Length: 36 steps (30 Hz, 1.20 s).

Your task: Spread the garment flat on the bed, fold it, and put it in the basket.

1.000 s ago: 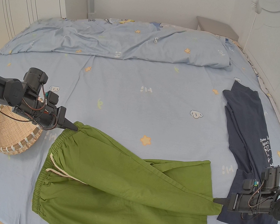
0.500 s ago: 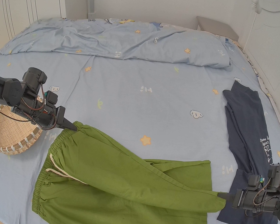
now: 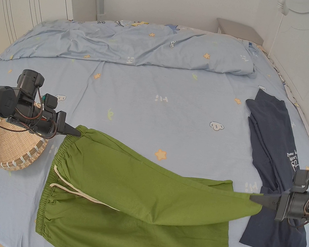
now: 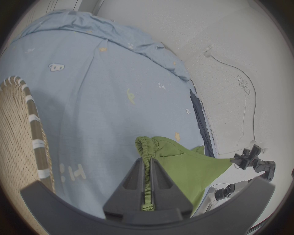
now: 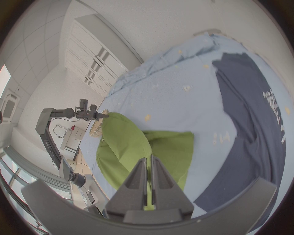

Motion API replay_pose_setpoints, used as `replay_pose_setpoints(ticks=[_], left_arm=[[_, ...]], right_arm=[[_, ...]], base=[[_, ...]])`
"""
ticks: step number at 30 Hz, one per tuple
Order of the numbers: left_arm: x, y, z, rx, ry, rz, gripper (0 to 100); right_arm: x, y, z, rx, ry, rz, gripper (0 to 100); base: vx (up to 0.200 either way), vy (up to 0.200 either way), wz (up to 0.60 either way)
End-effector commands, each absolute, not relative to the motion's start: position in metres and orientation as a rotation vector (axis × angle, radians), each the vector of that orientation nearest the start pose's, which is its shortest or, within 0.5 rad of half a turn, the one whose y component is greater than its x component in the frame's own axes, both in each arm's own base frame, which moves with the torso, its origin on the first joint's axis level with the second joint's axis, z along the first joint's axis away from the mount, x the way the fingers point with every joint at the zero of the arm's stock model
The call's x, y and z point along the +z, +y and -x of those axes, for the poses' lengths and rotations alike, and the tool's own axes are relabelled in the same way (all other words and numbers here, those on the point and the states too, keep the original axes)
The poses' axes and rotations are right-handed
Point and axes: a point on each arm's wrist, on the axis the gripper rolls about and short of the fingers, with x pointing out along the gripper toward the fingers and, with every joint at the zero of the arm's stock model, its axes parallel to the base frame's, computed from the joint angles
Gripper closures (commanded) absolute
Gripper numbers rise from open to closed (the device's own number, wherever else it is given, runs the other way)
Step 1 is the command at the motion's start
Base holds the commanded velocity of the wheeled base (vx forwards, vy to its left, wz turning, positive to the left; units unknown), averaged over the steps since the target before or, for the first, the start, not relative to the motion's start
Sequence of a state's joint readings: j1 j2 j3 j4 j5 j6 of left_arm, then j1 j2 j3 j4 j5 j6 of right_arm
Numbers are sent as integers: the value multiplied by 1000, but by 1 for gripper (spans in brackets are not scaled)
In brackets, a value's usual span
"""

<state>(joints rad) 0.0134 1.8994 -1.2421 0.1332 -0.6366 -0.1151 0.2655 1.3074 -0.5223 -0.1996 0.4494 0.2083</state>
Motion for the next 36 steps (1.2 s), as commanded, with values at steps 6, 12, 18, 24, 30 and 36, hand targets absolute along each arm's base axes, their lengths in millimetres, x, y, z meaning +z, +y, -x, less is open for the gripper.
replay_pose_setpoints(ticks=[6, 12, 18, 24, 30, 36], left_arm=[[186, 10, -333, -507, 664, 347, 100], [190, 19, -330, -484, 643, 350, 100], [190, 20, -330, -483, 641, 349, 100], [191, 20, -329, -482, 640, 349, 100], [191, 20, -330, -484, 624, 343, 100], [190, 20, -333, -484, 607, 337, 100]], right_arm=[[227, 74, -186, 642, 494, -178, 100], [233, 81, -180, 662, 505, -171, 100], [249, 88, -161, 664, 531, -139, 100], [248, 91, -165, 649, 534, -131, 100], [239, 91, -194, 598, 517, -150, 100], [224, 90, -227, 540, 528, -163, 100]], base=[[0, 0, 0], [0, 0, 0], [0, 0, 0], [0, 0, 0], [0, 0, 0], [0, 0, 0]])
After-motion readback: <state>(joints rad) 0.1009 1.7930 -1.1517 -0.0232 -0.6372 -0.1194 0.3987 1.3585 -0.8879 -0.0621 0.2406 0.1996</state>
